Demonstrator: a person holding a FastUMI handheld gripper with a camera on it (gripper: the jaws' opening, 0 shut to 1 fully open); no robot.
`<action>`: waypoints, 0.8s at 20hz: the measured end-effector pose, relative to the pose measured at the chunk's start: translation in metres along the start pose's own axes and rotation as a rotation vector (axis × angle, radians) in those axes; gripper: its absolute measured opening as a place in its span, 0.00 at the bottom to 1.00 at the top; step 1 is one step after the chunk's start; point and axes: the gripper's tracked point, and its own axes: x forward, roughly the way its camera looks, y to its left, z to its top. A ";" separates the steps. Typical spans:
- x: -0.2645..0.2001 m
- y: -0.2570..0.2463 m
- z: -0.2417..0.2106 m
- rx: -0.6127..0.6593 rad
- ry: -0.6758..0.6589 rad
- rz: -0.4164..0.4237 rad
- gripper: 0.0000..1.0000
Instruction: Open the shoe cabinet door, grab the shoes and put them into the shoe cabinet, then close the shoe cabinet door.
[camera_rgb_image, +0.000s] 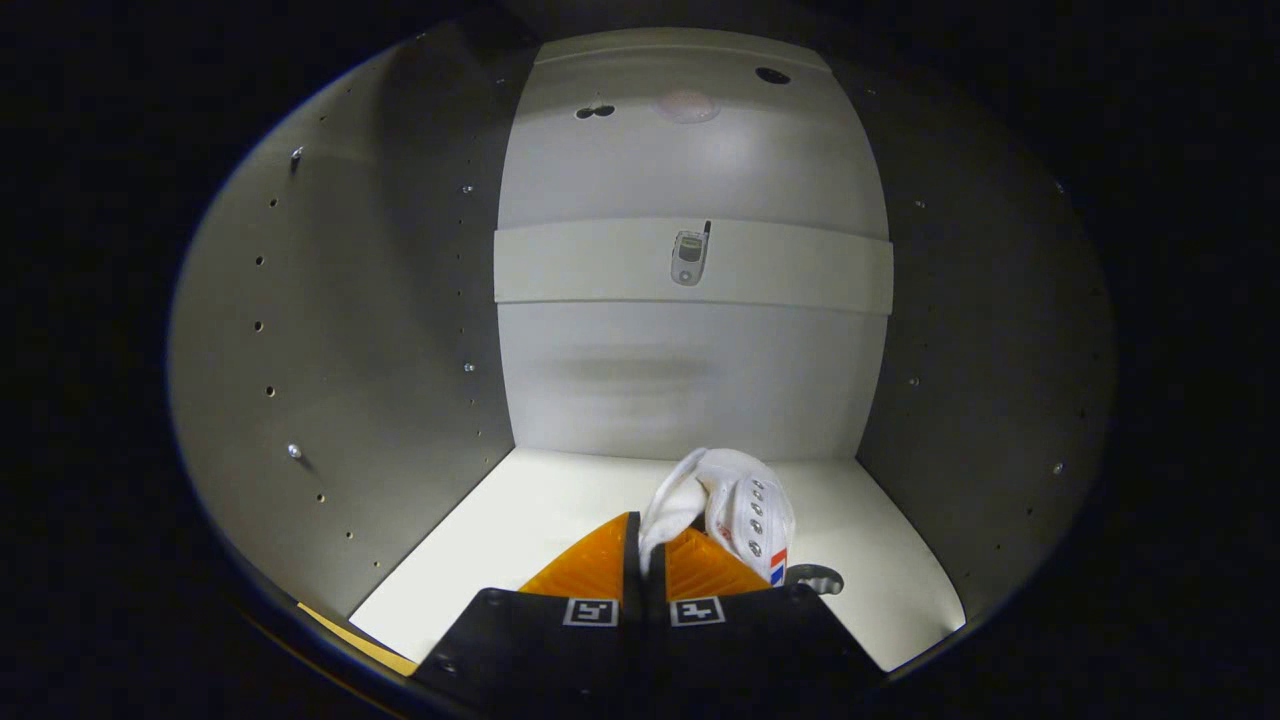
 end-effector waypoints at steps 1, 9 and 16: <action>-0.001 0.000 -0.001 0.001 0.000 -0.003 0.04; -0.006 -0.005 -0.001 0.017 -0.003 -0.025 0.09; -0.012 0.000 -0.011 0.013 0.015 -0.028 0.51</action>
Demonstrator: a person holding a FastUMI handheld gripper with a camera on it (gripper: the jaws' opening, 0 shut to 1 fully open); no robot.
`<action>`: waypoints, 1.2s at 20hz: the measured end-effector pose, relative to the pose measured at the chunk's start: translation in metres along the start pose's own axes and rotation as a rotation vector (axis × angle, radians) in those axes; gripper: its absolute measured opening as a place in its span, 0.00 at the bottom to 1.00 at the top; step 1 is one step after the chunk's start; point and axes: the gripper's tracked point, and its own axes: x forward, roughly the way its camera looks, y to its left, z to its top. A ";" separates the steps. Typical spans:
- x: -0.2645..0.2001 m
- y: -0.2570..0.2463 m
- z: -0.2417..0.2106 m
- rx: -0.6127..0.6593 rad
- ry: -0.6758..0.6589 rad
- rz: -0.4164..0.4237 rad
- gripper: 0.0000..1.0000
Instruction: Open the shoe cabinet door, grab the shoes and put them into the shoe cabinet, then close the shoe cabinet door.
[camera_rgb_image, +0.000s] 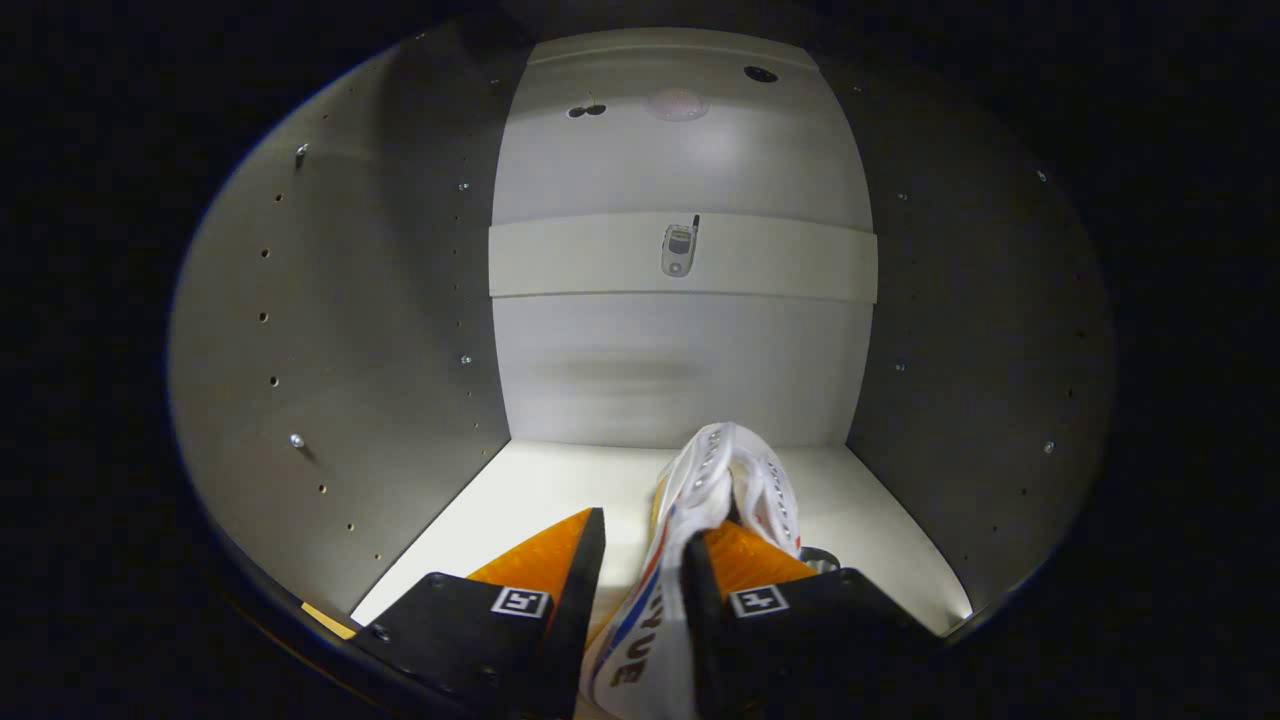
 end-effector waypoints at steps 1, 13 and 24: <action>-0.002 -0.001 -0.001 0.007 0.004 0.001 0.57; -0.047 0.003 0.016 0.043 -0.036 -0.003 0.64; -0.186 0.010 0.071 0.095 -0.140 -0.003 0.68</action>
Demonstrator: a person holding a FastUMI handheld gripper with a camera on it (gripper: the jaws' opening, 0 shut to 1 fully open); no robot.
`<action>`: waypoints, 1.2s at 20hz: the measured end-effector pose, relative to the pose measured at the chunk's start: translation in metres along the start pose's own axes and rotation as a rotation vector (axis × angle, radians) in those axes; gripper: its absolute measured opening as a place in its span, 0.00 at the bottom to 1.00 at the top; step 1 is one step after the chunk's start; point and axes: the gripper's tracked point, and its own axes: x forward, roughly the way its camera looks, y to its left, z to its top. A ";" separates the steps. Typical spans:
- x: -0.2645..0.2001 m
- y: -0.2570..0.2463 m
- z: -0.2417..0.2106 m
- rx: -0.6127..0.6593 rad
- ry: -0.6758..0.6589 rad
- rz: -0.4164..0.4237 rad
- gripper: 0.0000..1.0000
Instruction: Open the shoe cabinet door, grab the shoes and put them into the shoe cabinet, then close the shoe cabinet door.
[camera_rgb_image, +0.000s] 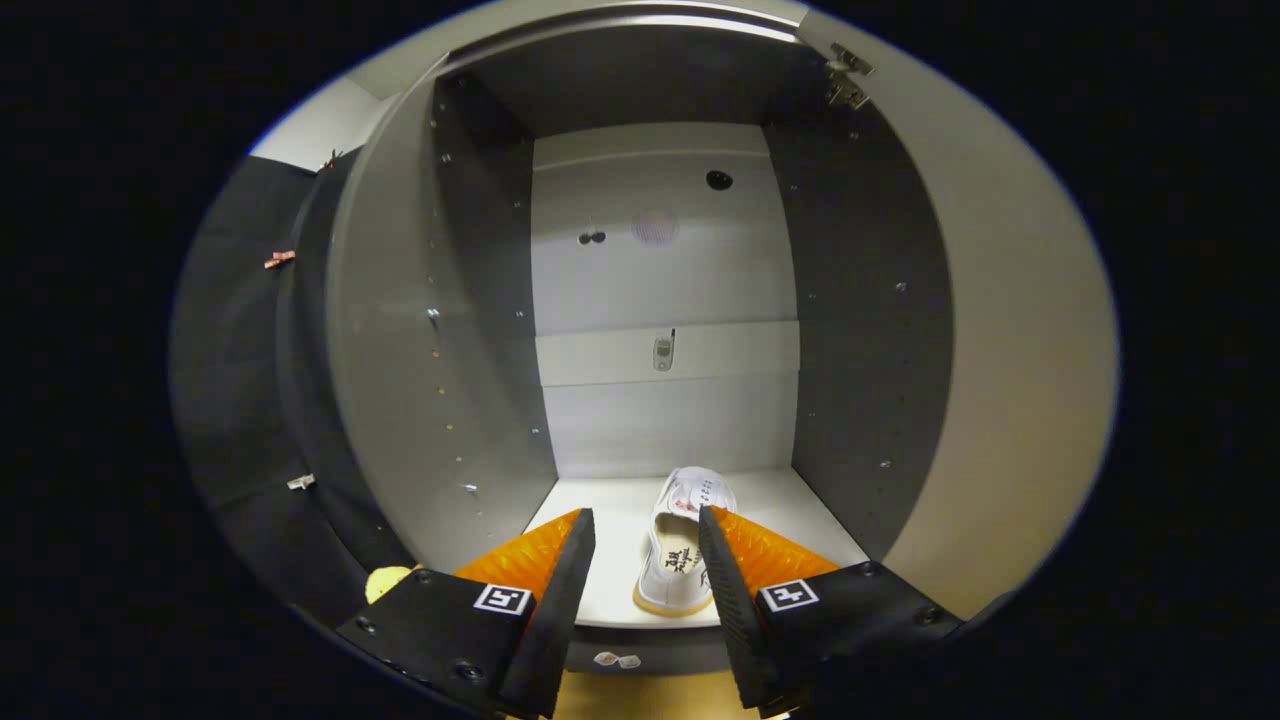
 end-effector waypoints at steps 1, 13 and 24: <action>-0.019 0.000 0.006 0.010 -0.003 0.003 0.68; -0.246 -0.024 0.053 0.062 -0.135 0.078 0.68; -0.378 -0.136 0.061 0.020 -0.139 0.159 0.69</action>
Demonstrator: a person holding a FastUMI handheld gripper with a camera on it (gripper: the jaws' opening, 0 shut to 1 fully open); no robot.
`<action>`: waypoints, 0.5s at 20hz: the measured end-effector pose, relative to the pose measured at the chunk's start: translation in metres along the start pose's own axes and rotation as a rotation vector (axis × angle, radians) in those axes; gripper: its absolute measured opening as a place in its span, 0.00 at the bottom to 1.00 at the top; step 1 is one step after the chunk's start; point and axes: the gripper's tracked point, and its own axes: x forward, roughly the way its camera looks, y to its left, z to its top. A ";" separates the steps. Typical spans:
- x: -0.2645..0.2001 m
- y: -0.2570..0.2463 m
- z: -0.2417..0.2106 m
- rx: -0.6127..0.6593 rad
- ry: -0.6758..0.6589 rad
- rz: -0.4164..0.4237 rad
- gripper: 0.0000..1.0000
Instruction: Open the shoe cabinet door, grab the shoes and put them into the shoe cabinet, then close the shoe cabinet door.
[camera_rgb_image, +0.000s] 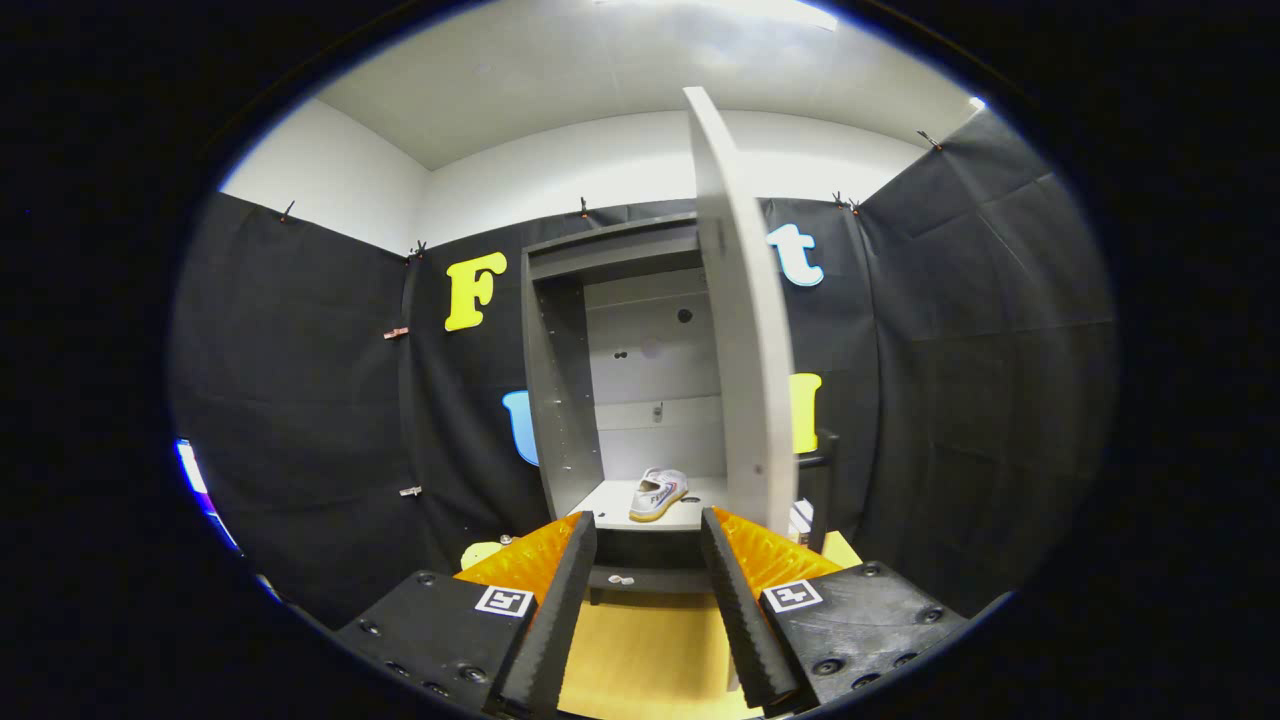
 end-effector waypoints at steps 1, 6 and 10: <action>-0.004 -0.013 0.000 0.003 0.004 -0.008 0.69; -0.005 -0.076 0.004 0.001 0.018 -0.070 0.68; 0.014 -0.106 0.000 0.022 0.028 -0.085 0.71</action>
